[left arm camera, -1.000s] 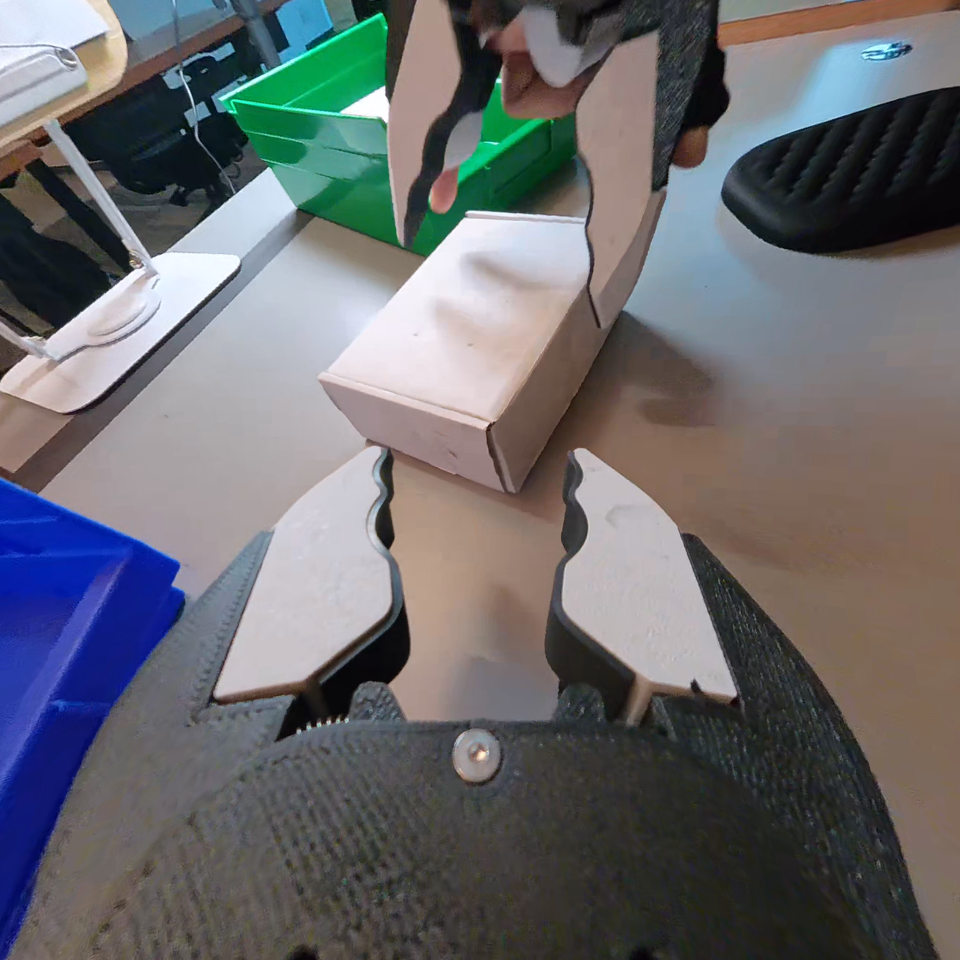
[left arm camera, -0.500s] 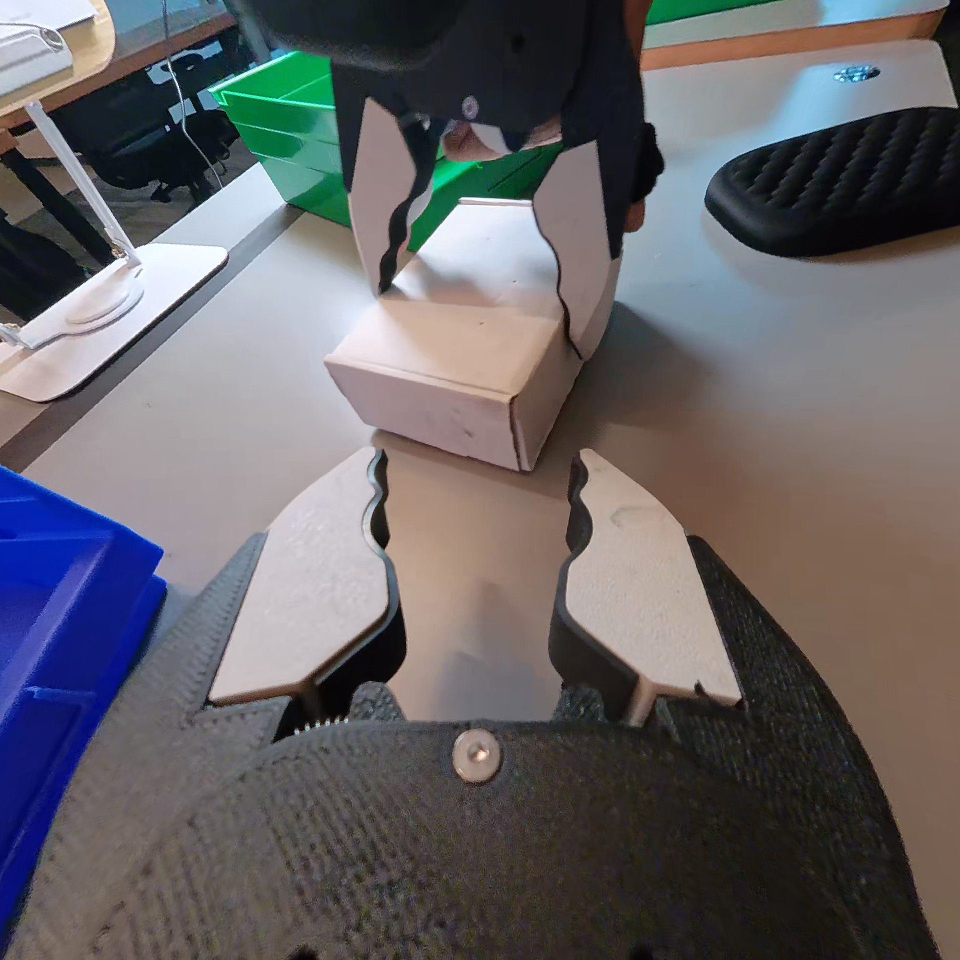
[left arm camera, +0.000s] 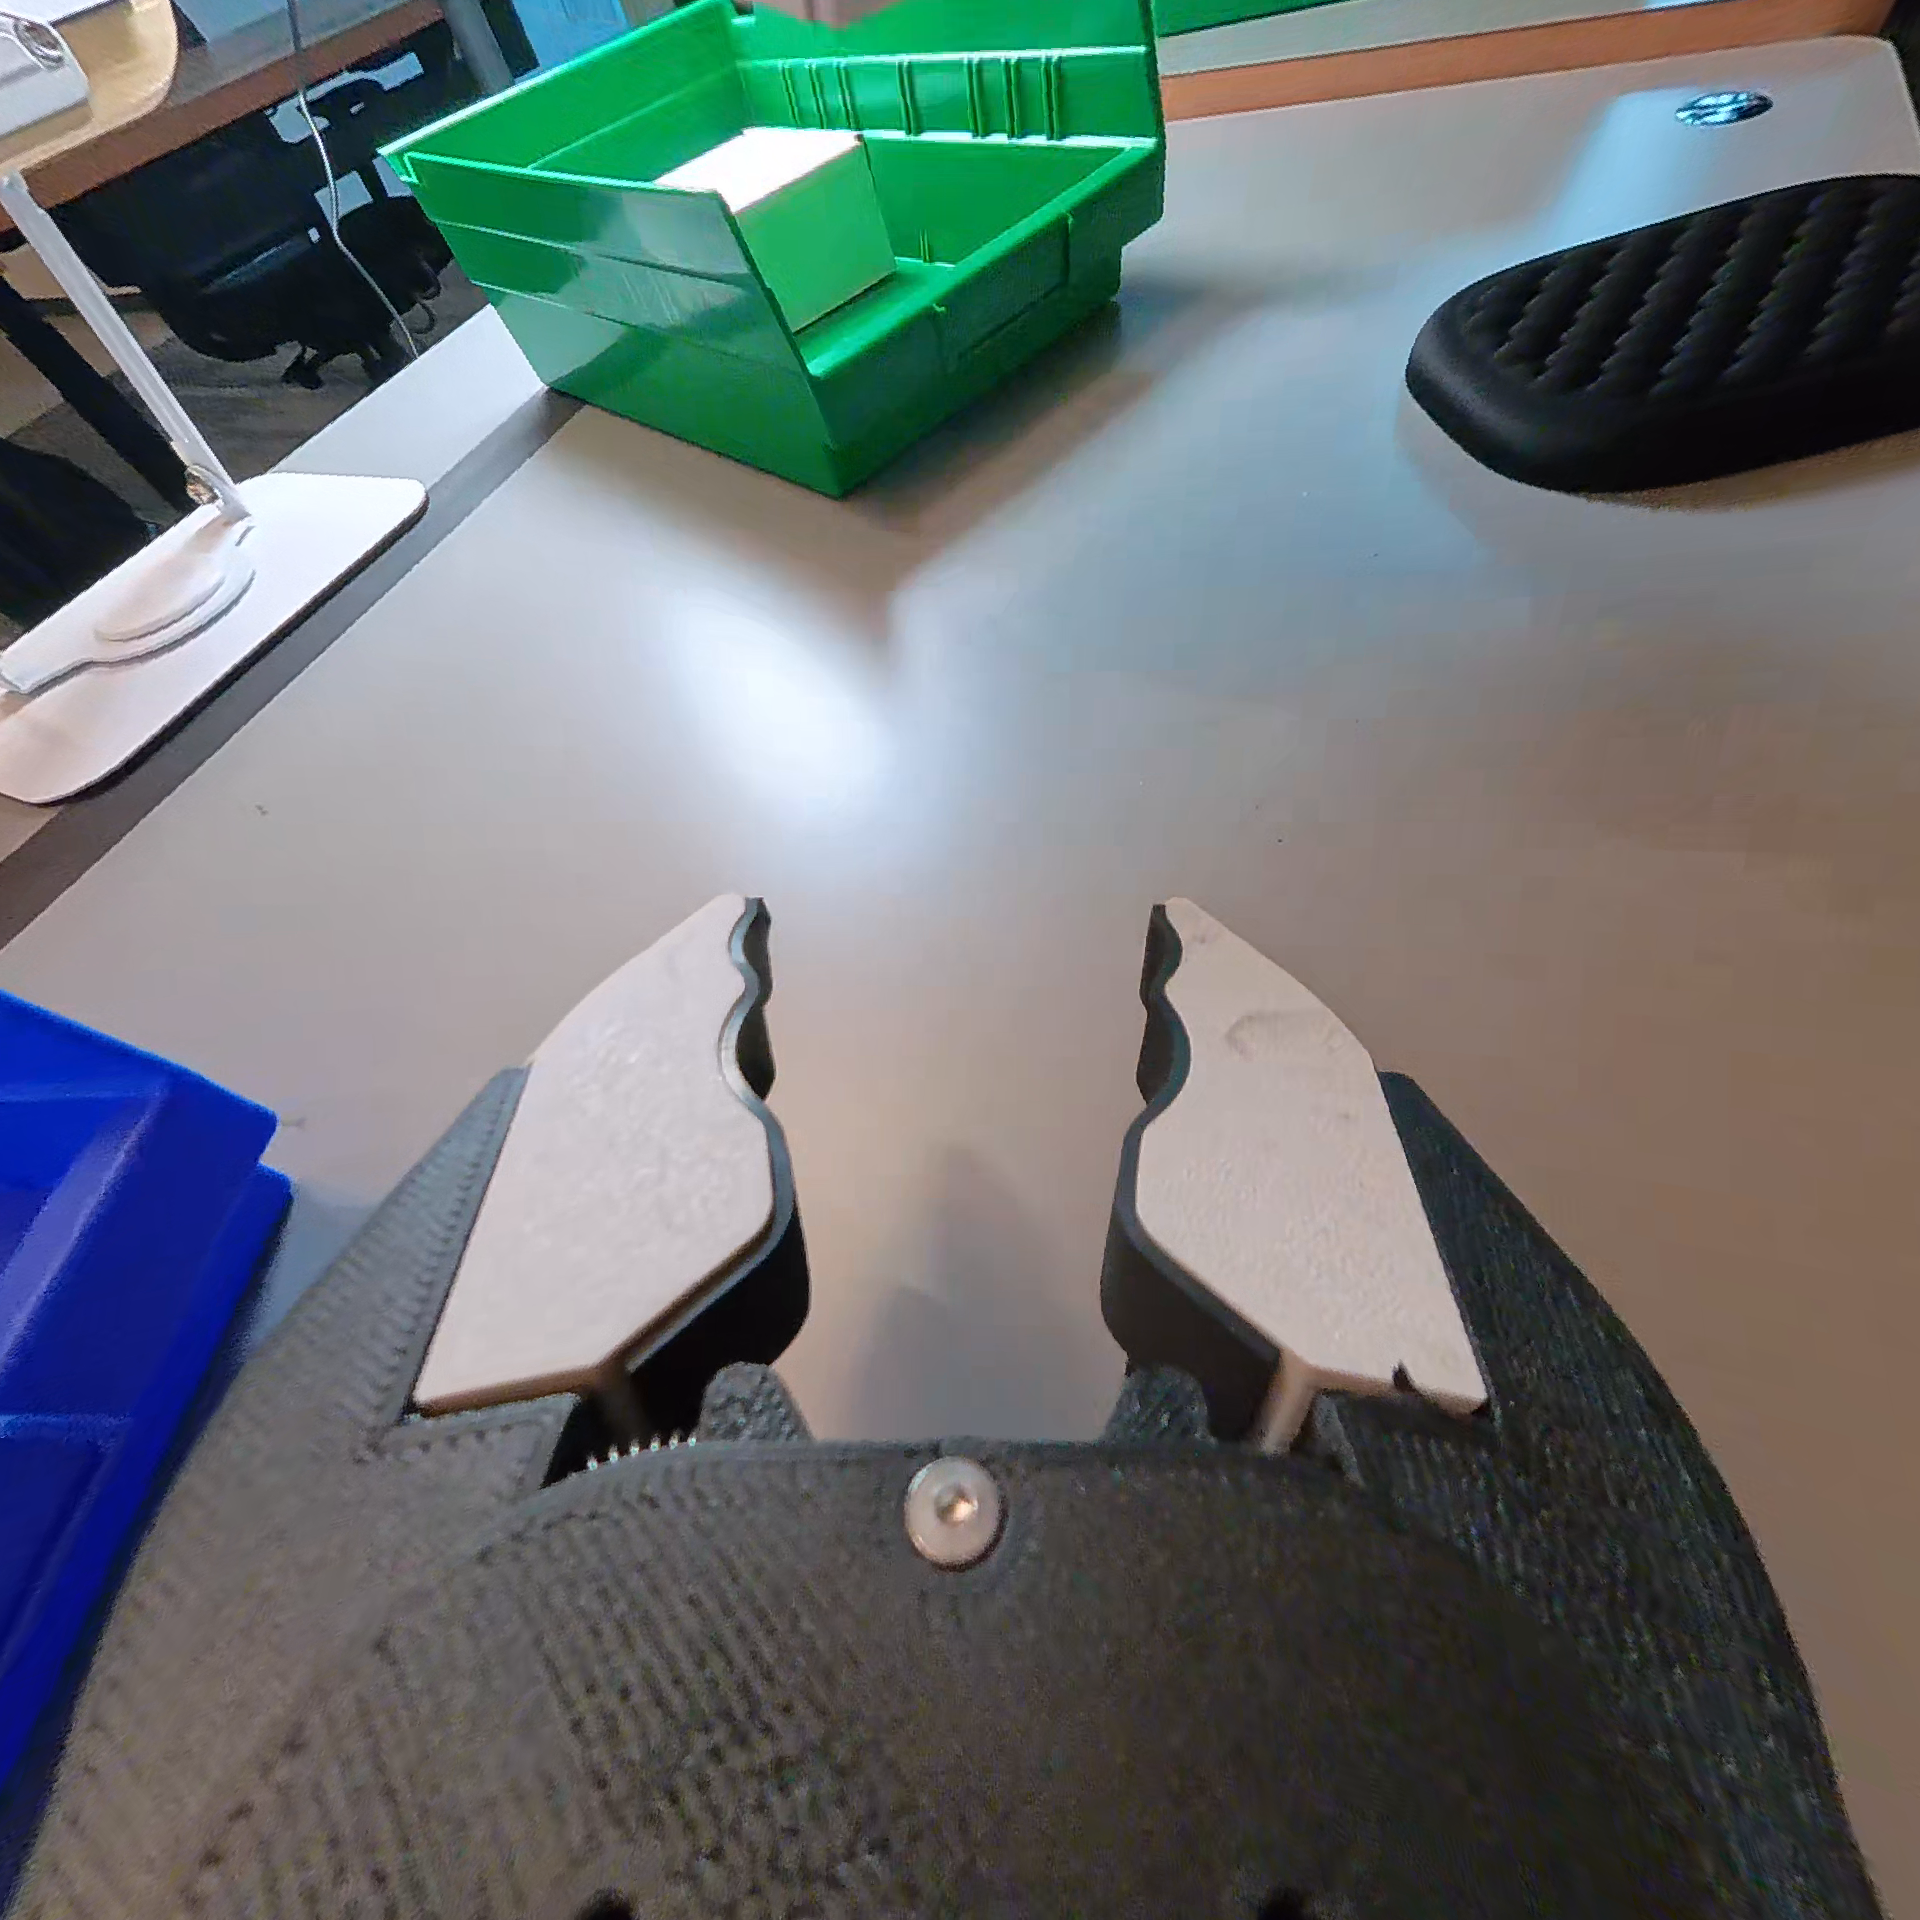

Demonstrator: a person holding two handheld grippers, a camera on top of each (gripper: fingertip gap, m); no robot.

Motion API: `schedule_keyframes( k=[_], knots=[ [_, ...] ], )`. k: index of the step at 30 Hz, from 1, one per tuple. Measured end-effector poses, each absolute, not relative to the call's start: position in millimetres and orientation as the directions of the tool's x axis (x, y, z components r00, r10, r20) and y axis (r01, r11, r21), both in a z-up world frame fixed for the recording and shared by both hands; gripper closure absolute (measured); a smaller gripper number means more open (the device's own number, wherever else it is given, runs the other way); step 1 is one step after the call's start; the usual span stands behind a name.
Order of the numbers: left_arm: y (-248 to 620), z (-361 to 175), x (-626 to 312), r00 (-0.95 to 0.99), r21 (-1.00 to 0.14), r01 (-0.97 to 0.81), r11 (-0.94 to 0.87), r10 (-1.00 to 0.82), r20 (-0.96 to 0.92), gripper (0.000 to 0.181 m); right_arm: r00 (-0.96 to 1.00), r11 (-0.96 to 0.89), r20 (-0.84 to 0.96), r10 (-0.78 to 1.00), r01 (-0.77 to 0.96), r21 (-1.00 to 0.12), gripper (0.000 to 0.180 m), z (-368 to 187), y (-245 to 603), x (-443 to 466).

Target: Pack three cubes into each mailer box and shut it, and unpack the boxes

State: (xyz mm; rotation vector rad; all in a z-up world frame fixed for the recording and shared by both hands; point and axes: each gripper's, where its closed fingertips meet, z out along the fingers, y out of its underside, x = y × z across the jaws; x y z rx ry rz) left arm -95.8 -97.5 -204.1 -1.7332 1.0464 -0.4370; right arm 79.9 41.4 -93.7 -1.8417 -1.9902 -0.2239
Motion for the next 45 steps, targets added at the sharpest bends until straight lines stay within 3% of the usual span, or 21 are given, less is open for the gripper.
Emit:
schedule_keyframes(
  k=[5,16,27,28,32,39,45],
  knots=[
    [-96,-205,-96,0.564,-0.893,-0.436,-0.108,-0.807,-0.177,0.112,0.038,0.016,0.504,0.863,0.995,-0.103,0.060,-80,108,123],
    [-89,-194,-105,0.619,-0.924,-0.360,-0.127,-0.774,-0.134,0.113,0.072,-0.061,0.383,0.921,0.997,-0.040,0.060,-191,148,155],
    [-89,-192,-103,0.628,-0.928,-0.353,-0.123,-0.766,-0.137,0.113,0.063,-0.049,0.355,0.933,0.998,-0.048,0.063,-226,158,154],
    [-89,-192,-103,0.630,-0.928,-0.351,-0.125,-0.765,-0.136,0.112,0.067,-0.050,0.364,0.929,0.997,-0.055,0.070,-226,159,153],
    [-87,-193,-105,0.638,-0.926,-0.355,-0.131,-0.757,-0.138,0.112,0.083,-0.050,0.402,0.912,0.994,-0.093,0.067,-213,157,148],
    [-86,-192,-106,0.645,-0.925,-0.357,-0.129,-0.750,-0.145,0.113,0.130,-0.028,0.445,0.886,0.973,-0.228,0.078,-170,127,134],
    [-84,-191,-109,0.657,-0.922,-0.366,-0.124,-0.736,-0.162,0.113,0.144,-0.037,0.420,0.896,0.967,-0.252,0.083,-180,87,139]
  ],
)
